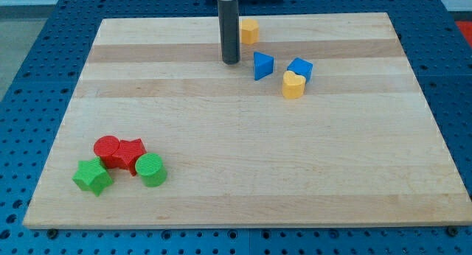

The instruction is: Push the blue triangle below the yellow hexagon

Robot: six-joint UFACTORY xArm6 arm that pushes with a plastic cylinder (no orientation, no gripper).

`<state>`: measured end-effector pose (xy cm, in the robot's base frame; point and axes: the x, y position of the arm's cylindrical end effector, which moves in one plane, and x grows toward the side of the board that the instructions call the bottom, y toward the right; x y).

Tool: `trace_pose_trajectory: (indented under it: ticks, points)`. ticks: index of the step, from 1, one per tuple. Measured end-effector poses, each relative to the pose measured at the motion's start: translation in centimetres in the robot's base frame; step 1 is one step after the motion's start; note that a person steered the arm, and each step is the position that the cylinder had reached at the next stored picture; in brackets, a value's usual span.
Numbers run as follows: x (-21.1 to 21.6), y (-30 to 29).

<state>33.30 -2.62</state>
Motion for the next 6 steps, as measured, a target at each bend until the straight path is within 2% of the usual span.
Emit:
trace_pose_trajectory:
  ticks: [1, 2, 3, 4, 6]
  points:
    - [2.9, 0.6]
    - [4.5, 3.6]
    - [4.5, 7.2]
    - [3.9, 8.1]
    - [0.9, 7.1]
